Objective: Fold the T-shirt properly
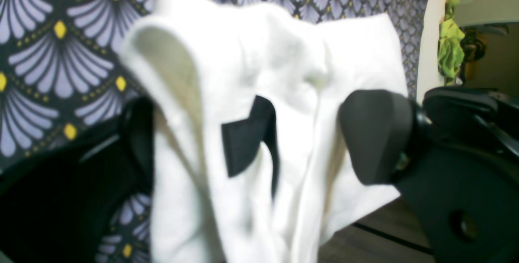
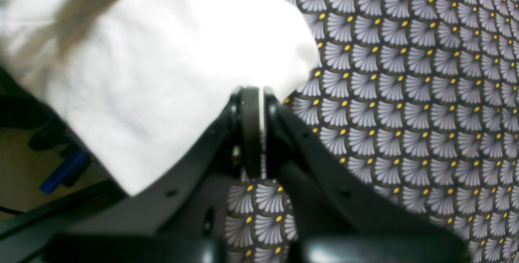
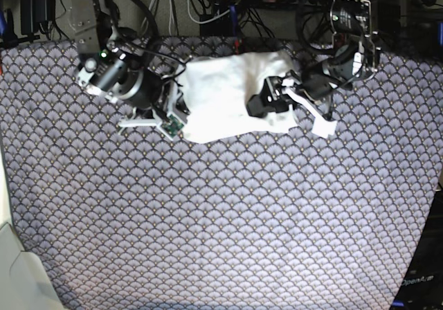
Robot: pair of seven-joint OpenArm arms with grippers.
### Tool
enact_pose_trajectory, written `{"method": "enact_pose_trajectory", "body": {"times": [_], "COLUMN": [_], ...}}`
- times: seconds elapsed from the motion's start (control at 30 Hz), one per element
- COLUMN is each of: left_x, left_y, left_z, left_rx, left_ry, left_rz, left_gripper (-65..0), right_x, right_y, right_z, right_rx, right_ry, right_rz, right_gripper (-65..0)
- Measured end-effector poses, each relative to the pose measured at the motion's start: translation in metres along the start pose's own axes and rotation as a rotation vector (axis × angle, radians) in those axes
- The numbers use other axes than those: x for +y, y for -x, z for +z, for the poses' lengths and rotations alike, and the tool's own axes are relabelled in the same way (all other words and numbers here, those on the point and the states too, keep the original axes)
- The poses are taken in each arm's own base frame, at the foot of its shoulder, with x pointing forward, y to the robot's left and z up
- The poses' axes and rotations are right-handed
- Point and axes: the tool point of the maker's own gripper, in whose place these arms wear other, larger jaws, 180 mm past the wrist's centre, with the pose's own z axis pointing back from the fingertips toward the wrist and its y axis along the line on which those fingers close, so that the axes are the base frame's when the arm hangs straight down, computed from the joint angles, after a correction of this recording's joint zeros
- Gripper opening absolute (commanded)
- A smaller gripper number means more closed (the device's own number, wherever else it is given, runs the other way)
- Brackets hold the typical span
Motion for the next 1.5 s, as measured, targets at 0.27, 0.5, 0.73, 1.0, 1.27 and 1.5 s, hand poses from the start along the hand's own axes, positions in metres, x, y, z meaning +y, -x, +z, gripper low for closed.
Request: {"method": "enact_pose_trajectory", "body": {"times": [0.27, 0.5, 0.73, 1.0, 1.27, 1.5], "left_x": [-0.001, -0.002, -0.003, 0.008, 0.021, 0.017], "left_y": [-0.001, -0.004, -0.004, 0.004, 0.008, 0.000], "left_z": [0.000, -0.003, -0.003, -0.008, -0.017, -0.020], "left_rx": [0.000, 0.002, 0.002, 0.050, 0.060, 0.074], "left_ry": [0.003, 0.005, 0.005, -0.032, -0.015, -0.009], "left_rz": [-0.003, -0.008, -0.008, 0.008, 0.080, 0.062], "left_gripper": [0.0, 0.0, -6.2, -52.0, -64.5, -64.5], "right_x": [0.000, -0.001, 0.000, -0.001, -0.001, -0.001], "right_y": [0.000, -0.001, 0.000, -0.001, -0.001, -0.001], "right_z": [0.000, 0.000, 0.000, 0.000, 0.000, 0.000], "right_rx": [-0.001, -0.001, -0.001, -0.002, -0.002, -0.004], "right_ry": [0.001, 0.001, 0.001, 0.001, 0.001, 0.002], "right_rz": [0.001, 0.001, 0.001, 0.001, 0.001, 0.002], "right_gripper": [-65.0, -65.0, -65.0, -65.0, -65.0, -65.0]}}
